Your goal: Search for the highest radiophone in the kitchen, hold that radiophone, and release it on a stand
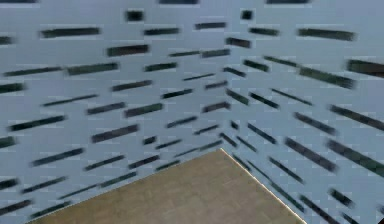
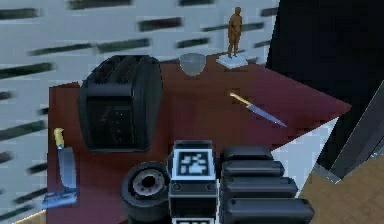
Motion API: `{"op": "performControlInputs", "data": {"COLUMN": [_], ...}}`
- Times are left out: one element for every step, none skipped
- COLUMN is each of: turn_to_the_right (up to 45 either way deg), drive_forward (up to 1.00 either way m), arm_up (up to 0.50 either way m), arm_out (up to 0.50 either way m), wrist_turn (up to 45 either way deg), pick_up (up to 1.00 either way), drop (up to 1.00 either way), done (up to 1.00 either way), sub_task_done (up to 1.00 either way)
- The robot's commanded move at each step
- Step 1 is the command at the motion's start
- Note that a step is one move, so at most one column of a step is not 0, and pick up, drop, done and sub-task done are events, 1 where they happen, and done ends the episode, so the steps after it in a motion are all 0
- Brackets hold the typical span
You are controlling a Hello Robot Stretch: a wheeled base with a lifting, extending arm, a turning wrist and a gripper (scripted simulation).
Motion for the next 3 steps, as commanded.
{"op": "performControlInputs", "data": {"turn_to_the_right": [-45.0,-33.0,0.0], "drive_forward": [0.00,0.00,0.15], "arm_up": [0.00,0.00,0.00], "arm_out": [0.00,0.00,0.00], "wrist_turn": [0.0,0.0,0.0], "pick_up": [0.00,0.00,0.00], "drop": [0.00,0.00,0.00], "done": [0.00,0.00,0.00], "sub_task_done": [0.00,0.00,0.00]}}
